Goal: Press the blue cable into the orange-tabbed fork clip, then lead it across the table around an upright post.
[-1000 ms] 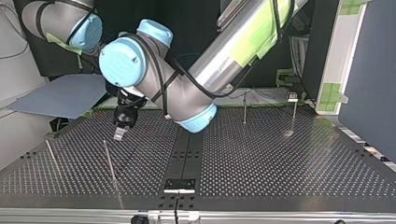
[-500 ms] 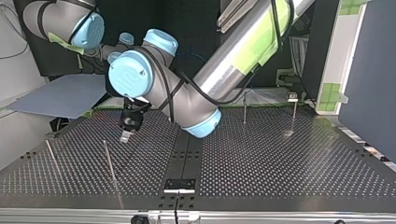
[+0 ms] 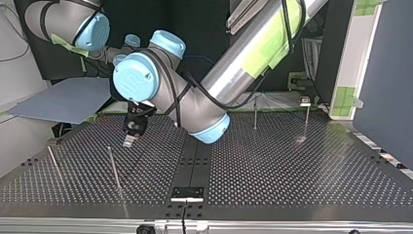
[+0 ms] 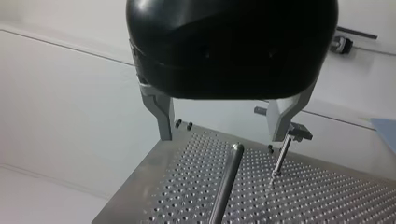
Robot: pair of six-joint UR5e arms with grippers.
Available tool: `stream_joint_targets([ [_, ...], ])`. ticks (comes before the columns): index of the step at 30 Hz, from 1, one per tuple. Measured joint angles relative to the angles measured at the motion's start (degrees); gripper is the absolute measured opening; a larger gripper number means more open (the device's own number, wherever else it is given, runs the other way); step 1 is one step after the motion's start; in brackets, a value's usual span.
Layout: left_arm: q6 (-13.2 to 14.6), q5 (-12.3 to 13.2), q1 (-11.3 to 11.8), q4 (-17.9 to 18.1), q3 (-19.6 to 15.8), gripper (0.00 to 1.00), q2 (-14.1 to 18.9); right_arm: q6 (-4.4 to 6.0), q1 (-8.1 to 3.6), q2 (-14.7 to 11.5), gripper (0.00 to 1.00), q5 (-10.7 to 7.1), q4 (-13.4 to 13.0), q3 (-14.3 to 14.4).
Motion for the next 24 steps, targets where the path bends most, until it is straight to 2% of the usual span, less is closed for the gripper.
stream_joint_targets([
  [10, 0.12, -1.61, 0.01, -0.05, -0.01, 0.98, 0.01, 0.0, 0.3, -0.13, 0.0, -0.06, 0.09, 0.0],
  [24, -0.34, -8.26, 0.15, -3.13, -0.02, 0.98, 0.0, 0.0, 0.47, -0.26, 0.0, -0.06, 0.09, 0.01],
])
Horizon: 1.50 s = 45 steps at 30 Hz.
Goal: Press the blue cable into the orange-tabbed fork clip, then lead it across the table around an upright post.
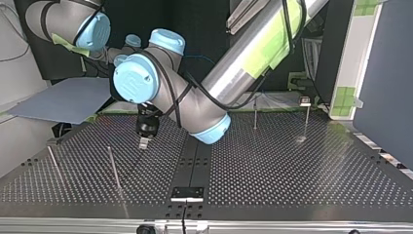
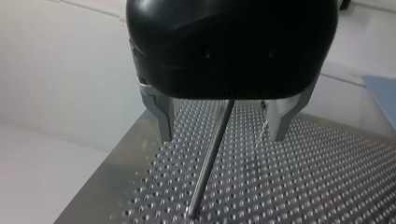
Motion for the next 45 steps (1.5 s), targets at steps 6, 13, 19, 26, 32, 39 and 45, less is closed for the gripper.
stream_joint_targets([
  [6, 0.09, -2.0, -0.06, -0.04, -0.01, 0.98, 0.02, 0.0, 0.06, -0.16, 0.0, 0.0, -0.04, 0.02],
  [13, 0.39, -2.24, -0.49, -0.1, -0.01, 0.98, 0.01, 0.13, 0.42, -2.4, 0.0, -0.08, 1.27, 0.54],
  [19, 0.74, -2.26, -0.58, -0.13, -0.01, 0.98, 0.0, 0.2, 1.02, -5.47, 0.0, -0.19, 3.2, 1.79],
  [26, 0.79, -2.09, -0.52, -0.05, 0.02, 0.98, 0.0, 0.02, 2.3, -9.33, 0.0, -0.82, 6.92, 1.95],
  [32, 1.04, -1.42, -0.15, -0.05, 0.01, 0.98, 0.0, 0.0, 2.94, -12.23, 0.0, -1.83, 9.8, 2.01],
  [39, 1.98, -1.43, 0.43, -0.32, 0.01, 0.98, 0.0, 1.06, 3.85, -15.84, 0.0, -3.45, 13.41, 2.29],
  [45, 3.05, -1.78, 0.82, -1.0, -0.01, 0.98, 0.0, 1.79, 4.24, -18.99, 0.0, -4.15, 16.57, 2.31],
])
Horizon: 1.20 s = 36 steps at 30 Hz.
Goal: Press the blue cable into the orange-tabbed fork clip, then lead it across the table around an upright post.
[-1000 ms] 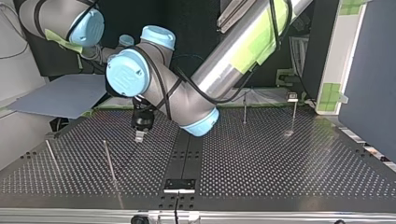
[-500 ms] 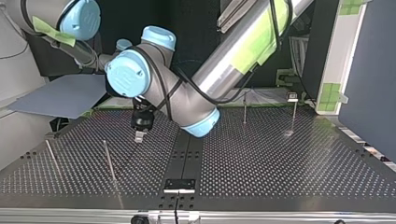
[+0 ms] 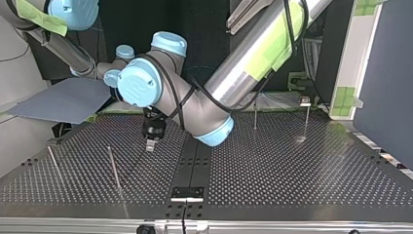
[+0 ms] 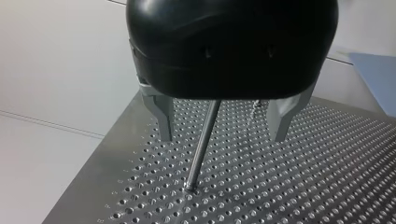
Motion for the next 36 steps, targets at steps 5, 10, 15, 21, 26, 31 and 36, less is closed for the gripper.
stream_joint_targets([
  [5, 1.95, -0.19, 0.12, -0.51, 0.0, 0.98, 0.0, 0.6, 0.05, -2.62, 0.0, -1.06, 2.13, 0.0],
  [10, 4.14, -0.21, 0.11, -1.26, 0.01, 0.98, 0.02, 0.96, 0.02, -5.0, 0.0, -2.21, 2.66, -0.23],
  [15, 5.02, -0.05, -0.14, -1.47, 0.0, 0.98, 0.01, 0.87, -0.01, -7.35, 0.0, -3.26, 3.64, -0.95],
  [21, 5.12, 0.1, -0.52, -1.56, 0.01, 0.98, 0.02, 0.91, -0.46, -10.07, 0.0, -4.96, 5.31, -1.93],
  [26, 5.18, 0.0, -0.93, -1.72, 0.01, 0.98, 0.04, 0.76, -0.68, -12.55, 0.0, -6.75, 6.59, -2.38],
  [31, 5.18, -0.72, -1.4, -2.84, 0.01, 0.98, 0.07, 0.52, -0.47, -15.07, 0.0, -7.91, 7.41, -2.43],
  [36, 4.85, -2.86, -2.23, -5.06, 0.02, 0.98, 0.14, 0.33, -0.21, -17.51, 0.0, -8.46, 8.54, -2.44],
])
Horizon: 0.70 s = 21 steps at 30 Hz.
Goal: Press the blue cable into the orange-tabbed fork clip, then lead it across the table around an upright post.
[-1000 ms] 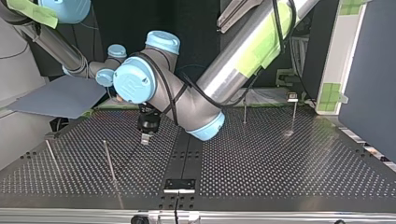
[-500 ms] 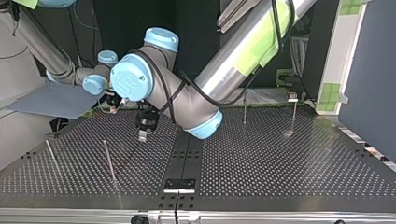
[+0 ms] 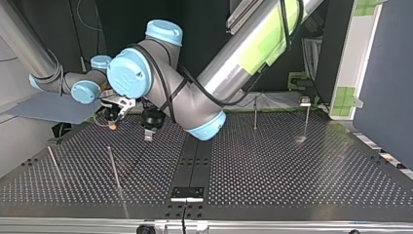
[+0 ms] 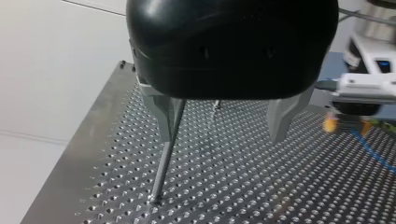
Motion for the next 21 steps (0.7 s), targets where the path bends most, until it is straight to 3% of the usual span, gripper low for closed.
stream_joint_targets([
  [9, -2.66, -4.21, -2.89, -1.48, 0.0, 0.98, 0.66, -0.41, -0.31, -4.58, 0.0, -0.19, 2.35, 0.0],
  [15, -5.17, -4.61, -5.85, -1.37, -0.01, 0.98, 0.72, -0.55, -0.52, -7.57, 0.0, -0.22, 3.01, 0.02],
  [21, -5.83, -4.57, -6.59, -1.44, 0.0, 0.98, 0.74, -1.07, -1.02, -10.67, 0.0, -0.23, 5.65, 1.42],
])
